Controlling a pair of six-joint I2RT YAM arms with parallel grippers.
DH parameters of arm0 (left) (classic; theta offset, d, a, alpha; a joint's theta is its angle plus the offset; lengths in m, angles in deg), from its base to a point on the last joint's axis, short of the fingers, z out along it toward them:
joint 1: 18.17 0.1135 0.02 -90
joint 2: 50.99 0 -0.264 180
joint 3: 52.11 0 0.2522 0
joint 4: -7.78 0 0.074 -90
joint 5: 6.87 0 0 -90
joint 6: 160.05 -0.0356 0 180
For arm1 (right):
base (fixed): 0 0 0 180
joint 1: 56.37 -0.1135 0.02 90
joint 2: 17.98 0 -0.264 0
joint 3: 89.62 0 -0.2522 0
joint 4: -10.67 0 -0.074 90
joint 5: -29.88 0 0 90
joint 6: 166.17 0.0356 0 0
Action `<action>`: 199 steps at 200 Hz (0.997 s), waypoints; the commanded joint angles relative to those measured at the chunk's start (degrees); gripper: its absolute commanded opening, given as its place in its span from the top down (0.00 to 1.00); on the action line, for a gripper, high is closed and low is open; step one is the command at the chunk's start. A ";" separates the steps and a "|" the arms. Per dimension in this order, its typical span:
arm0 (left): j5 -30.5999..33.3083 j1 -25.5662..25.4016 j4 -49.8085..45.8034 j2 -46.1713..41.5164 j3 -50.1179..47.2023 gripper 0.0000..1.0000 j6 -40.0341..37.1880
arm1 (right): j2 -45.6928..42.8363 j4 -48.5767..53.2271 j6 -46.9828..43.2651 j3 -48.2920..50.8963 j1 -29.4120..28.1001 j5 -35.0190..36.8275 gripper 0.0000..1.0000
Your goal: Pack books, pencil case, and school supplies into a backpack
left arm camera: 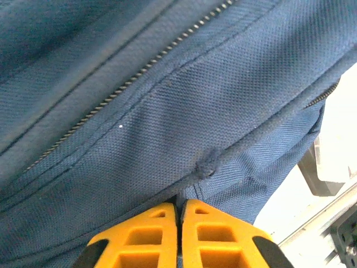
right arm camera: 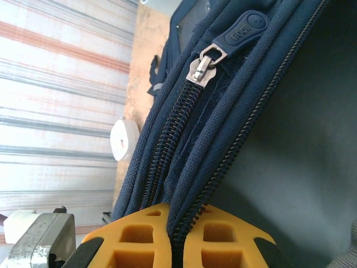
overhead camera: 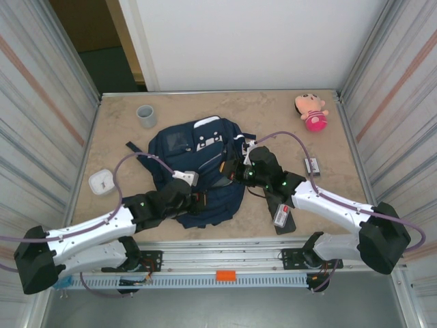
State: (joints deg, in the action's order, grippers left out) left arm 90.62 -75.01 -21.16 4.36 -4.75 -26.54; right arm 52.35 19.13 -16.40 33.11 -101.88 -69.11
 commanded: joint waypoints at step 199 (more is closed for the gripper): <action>8.66 0.49 3.73 -8.03 -3.25 1.00 -6.68 | -2.71 -4.41 7.86 2.98 -2.81 6.14 0.81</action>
State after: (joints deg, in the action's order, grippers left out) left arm 95.21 -74.77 -17.73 -1.65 -9.64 -32.38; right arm 50.01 15.52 -6.20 39.43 -106.47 -62.40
